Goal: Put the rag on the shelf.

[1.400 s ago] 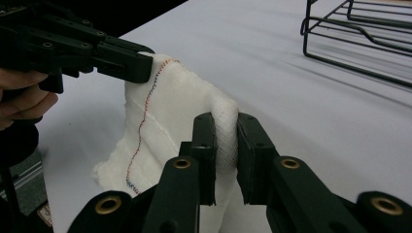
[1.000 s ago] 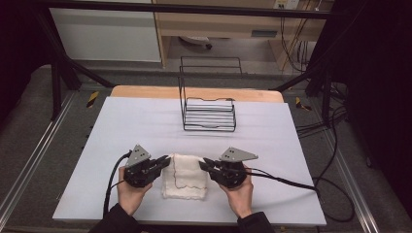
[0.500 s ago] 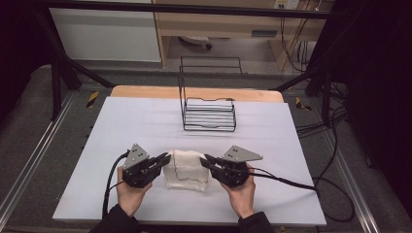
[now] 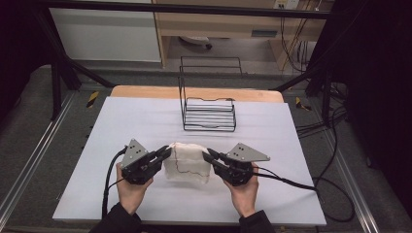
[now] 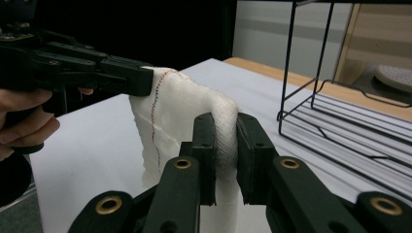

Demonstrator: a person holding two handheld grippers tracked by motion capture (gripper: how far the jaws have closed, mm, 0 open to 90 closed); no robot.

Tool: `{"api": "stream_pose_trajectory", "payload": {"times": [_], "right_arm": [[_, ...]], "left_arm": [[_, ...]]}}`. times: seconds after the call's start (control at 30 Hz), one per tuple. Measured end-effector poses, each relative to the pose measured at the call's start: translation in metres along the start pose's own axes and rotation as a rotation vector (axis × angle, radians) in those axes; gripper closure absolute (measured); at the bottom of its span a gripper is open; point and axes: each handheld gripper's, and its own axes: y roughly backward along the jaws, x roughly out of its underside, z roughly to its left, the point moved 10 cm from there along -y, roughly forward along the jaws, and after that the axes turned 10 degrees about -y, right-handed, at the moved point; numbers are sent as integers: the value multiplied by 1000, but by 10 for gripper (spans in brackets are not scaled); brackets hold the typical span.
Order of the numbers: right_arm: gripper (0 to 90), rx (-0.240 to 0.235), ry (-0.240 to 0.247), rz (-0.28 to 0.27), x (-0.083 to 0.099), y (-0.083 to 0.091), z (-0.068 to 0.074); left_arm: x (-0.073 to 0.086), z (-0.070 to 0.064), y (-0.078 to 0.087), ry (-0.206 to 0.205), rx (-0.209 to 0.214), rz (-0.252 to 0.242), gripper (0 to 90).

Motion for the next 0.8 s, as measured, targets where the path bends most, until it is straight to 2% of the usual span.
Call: {"api": "stream_pose_trajectory", "payload": {"times": [0.43,0.8], "right_arm": [[798,4,20,-91,-25,7,2],[799,11,23,-132,-38,11,0]], "left_arm": [[-24,4,1,12,-10,-80,833],[-38,5,-2,17,-10,-114,833]]}}
